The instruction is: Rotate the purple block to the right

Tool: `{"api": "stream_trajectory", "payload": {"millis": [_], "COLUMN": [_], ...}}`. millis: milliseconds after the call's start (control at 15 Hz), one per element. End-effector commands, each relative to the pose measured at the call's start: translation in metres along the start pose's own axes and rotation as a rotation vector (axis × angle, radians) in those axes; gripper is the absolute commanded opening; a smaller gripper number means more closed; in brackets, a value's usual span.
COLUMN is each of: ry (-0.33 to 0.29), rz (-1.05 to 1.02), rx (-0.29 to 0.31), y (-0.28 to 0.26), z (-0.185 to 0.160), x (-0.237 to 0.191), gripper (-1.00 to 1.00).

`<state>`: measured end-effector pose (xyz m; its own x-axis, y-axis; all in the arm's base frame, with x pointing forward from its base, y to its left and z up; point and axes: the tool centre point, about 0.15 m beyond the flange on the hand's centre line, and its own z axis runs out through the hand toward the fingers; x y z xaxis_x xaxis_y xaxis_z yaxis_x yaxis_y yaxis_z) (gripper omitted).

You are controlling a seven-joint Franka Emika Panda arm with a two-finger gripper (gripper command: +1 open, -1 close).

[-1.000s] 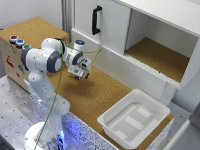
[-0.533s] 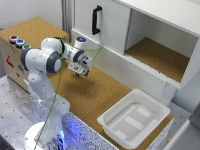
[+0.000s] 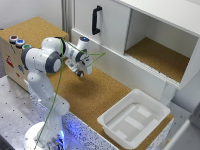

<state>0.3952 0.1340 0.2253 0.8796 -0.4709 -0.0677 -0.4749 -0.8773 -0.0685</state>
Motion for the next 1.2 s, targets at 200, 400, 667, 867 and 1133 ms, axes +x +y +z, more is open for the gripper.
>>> {"api": "stream_trajectory", "payload": {"millis": [200, 400, 667, 867, 1133], "ry": [0.036, 0.110, 0.112, 0.142, 0.152], "rz": [0.505, 0.592, 0.794, 0.993, 1.069], "rx": [0.026, 0.013, 0.121, 0.128, 0.155], "y": [0.016, 0.030, 0.037, 0.048, 0.050], "z": [0.004, -0.010, 0.015, 0.015, 0.010], "x": [0.009, 0.029, 0.026, 0.005, 0.006], "gripper": [-1.00, -1.00, -1.00, -1.00, -1.00]}}
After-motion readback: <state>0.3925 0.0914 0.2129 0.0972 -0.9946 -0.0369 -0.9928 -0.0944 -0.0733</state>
